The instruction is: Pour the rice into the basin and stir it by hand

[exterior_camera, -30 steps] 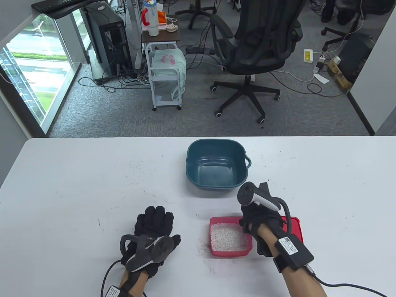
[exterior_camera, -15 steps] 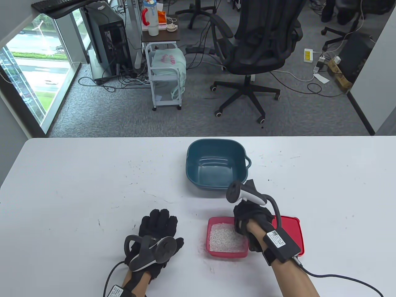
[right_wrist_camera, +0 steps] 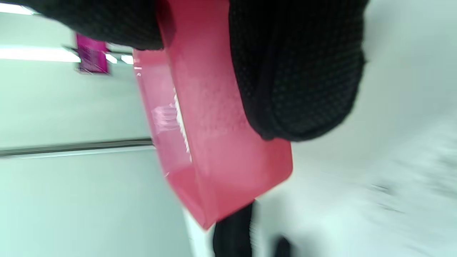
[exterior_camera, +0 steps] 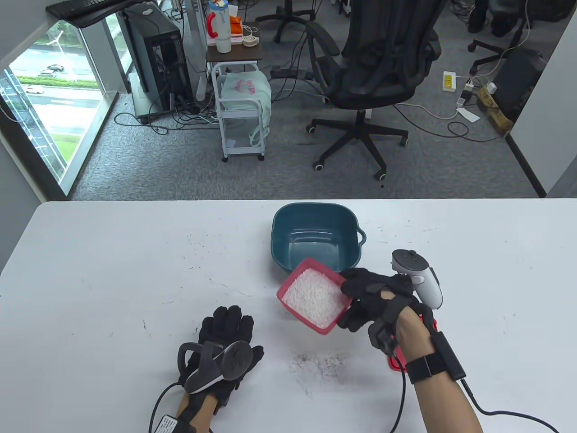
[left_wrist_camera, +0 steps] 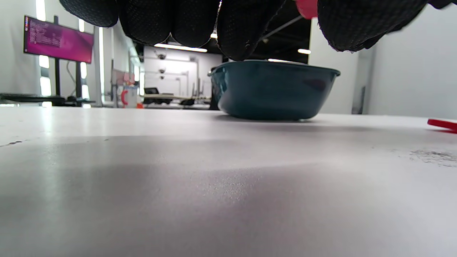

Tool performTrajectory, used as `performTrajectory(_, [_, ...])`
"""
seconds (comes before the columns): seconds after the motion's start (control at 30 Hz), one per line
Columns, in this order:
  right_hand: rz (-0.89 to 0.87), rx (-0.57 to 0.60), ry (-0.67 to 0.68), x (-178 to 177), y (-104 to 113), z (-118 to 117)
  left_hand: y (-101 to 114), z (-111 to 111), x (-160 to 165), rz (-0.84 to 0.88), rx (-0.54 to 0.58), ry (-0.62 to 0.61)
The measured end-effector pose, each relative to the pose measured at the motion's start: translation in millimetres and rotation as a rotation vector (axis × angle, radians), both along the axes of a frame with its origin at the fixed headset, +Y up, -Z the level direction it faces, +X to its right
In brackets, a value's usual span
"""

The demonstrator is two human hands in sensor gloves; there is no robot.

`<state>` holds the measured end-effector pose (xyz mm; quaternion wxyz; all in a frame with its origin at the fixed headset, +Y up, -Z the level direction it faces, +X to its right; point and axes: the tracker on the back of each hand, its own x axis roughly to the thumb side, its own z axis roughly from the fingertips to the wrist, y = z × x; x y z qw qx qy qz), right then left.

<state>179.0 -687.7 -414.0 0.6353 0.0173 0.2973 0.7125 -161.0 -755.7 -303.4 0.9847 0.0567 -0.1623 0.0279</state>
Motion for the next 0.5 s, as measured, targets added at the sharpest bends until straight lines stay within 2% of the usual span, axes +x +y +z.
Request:
performTrajectory(0.1, [-0.057, 0.065, -0.087, -1.8, 19.2, -16.2, -1.4, 0.4, 2.3, -0.009, -0.006, -0.003])
performTrajectory(0.2, [-0.038, 0.104, -0.196, -4.7, 27.5, -31.6, -2.3, 0.7, 4.1, -0.01, -0.018, -0.021])
performTrajectory(0.33, [0.138, 0.178, -0.349, -8.2, 30.6, -48.9, -1.8, 1.7, 5.6, 0.007, -0.016, -0.026])
performTrajectory(0.5, [0.355, 0.242, -0.464, -12.0, 22.7, -63.5, -2.6, 3.8, 8.9, -0.009, -0.015, -0.029])
